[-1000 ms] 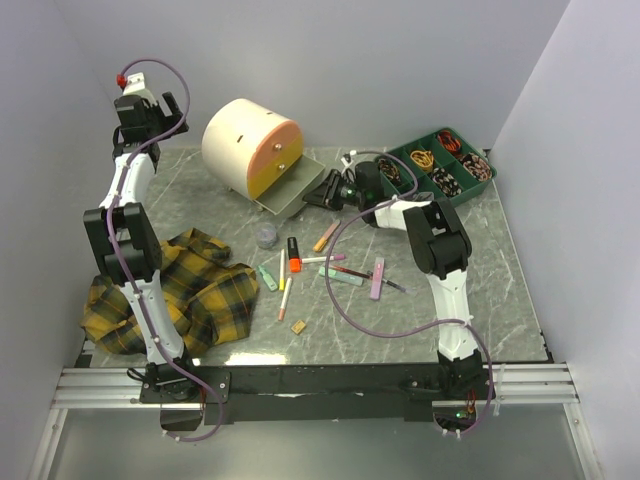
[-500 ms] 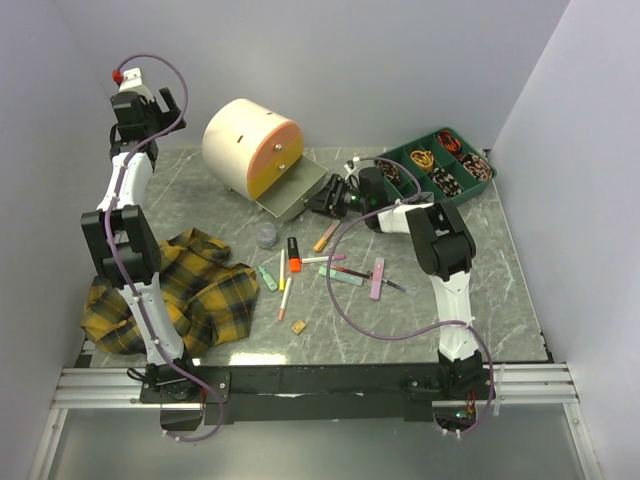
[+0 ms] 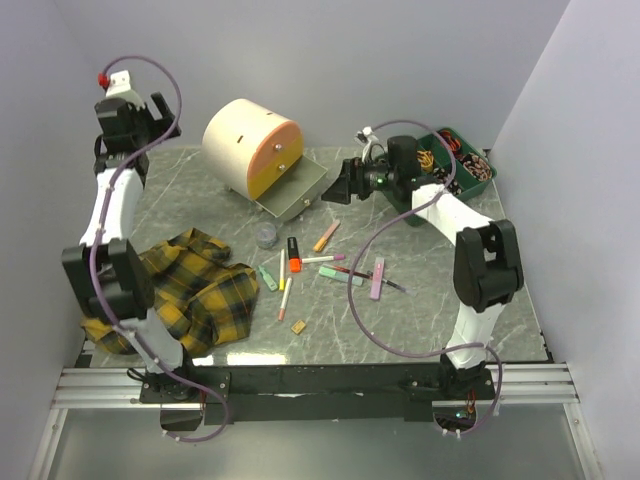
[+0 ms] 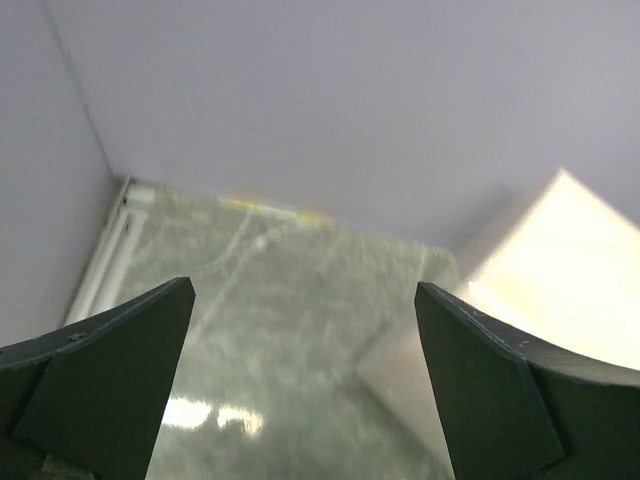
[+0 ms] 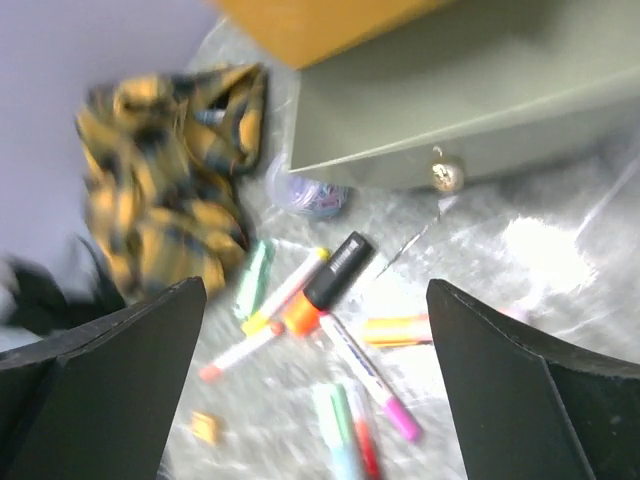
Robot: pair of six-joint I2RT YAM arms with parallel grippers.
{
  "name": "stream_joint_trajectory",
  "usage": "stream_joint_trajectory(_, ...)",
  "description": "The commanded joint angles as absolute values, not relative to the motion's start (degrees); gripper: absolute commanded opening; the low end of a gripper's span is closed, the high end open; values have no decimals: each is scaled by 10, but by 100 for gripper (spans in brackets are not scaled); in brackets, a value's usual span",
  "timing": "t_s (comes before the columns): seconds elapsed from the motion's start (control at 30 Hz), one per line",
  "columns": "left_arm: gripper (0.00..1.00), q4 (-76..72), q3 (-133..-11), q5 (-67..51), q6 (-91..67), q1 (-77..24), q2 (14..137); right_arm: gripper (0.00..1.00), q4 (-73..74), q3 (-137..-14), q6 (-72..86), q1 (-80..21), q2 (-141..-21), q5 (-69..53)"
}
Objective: Sort the stationery into containers
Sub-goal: Pick up the stationery from the center of the board.
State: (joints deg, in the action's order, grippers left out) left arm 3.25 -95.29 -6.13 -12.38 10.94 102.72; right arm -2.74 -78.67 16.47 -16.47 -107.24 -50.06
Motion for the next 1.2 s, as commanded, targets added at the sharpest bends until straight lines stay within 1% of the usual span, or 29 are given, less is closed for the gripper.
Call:
stream_joint_trajectory(0.0, 100, 61, -813, -65, -134, 92, 915, 100, 258, -850, -225, -190, -1018, -546)
stream_joint_trajectory(0.03, 99, 61, -786, -64, -129, 89, 898, 100, 275, -848, -321, -201, -1012, -540)
stream_joint_trajectory(0.13, 99, 59, -709, -55, -109, 75, 845, 100, 299, -844, -424, -219, -993, -527)
stream_joint_trajectory(0.17, 99, 58, -697, -55, -105, 71, 835, 100, 374, -850, -486, -235, -992, -527)
stream_joint_trajectory(0.2, 100, 58, -682, -51, -98, 71, 821, 100, 414, -859, -618, -246, -994, -521)
stream_joint_trajectory(0.23, 100, 57, -676, -45, -95, 71, 815, 100, 457, -874, -692, -260, -997, -487)
stream_joint_trajectory(0.27, 99, 55, -671, -41, -92, 72, 806, 100, 546, -882, -778, -290, -1000, -461)
stream_joint_trajectory(0.3, 99, 55, -663, -36, -86, 71, 803, 100, 554, -884, -827, -308, -1007, -427)
stream_joint_trajectory(0.33, 99, 54, -660, -33, -84, 71, 802, 100, 554, -900, -821, -320, -1014, -405)
stream_joint_trajectory(0.37, 100, 54, -658, -30, -84, 71, 797, 100, 597, -918, -827, -329, -1025, -377)
stream_joint_trajectory(0.4, 100, 53, -656, -23, -82, 71, 795, 100, 638, -944, -877, -349, -1057, -367)
stream_joint_trajectory(0.43, 100, 52, -654, -19, -83, 71, 794, 100, 678, -1001, -902, -356, -1077, -357)
stream_joint_trajectory(0.47, 99, 51, -652, -12, -84, 71, 793, 100, 733, -1030, -917, -365, -1097, -337)
stream_joint_trajectory(0.53, 99, 51, -645, -4, -84, 72, 792, 100, 751, -1084, -909, -391, -1142, -313)
stream_joint_trajectory(0.6, 99, 49, -635, -3, -79, 73, 795, 100, 773, -1095, -955, -402, -1162, -322)
stream_joint_trajectory(0.67, 99, 47, -628, -2, -79, 73, 798, 100, 739, -1067, -967, -404, -1156, -353)
stream_joint_trajectory(0.73, 100, 50, -628, -1, -78, 73, 797, 100, 709, -1042, -927, -421, -1148, -368)
stream_joint_trajectory(0.8, 99, 55, -632, -2, -79, 72, 792, 100, 708, -1052, -886, -432, -1164, -365)
stream_joint_trajectory(0.83, 100, 60, -633, -2, -80, 72, 790, 100, 717, -1083, -874, -435, -1172, -368)
stream_joint_trajectory(0.93, 99, 66, -632, -2, -83, 73, 776, 92, 745, -1140, -844, -442, -1208, -370)
stream_joint_trajectory(0.97, 100, 65, -625, -2, -84, 72, 769, 86, 746, -1143, -844, -444, -1213, -368)
stream_joint_trajectory(1.0, 99, 65, -623, -2, -86, 72, 766, 84, 739, -1143, -840, -447, -1216, -367)
stream_joint_trajectory(1.03, 99, 66, -621, -2, -86, 73, 765, 83, 727, -1121, -838, -449, -1212, -368)
stream_joint_trajectory(1.1, 99, 65, -616, -1, -83, 72, 759, 79, 682, -1080, -835, -461, -1186, -363)
stream_joint_trajectory(1.17, 99, 70, -616, 17, -71, 72, 753, 74, 620, -1000, -824, -475, -1146, -356)
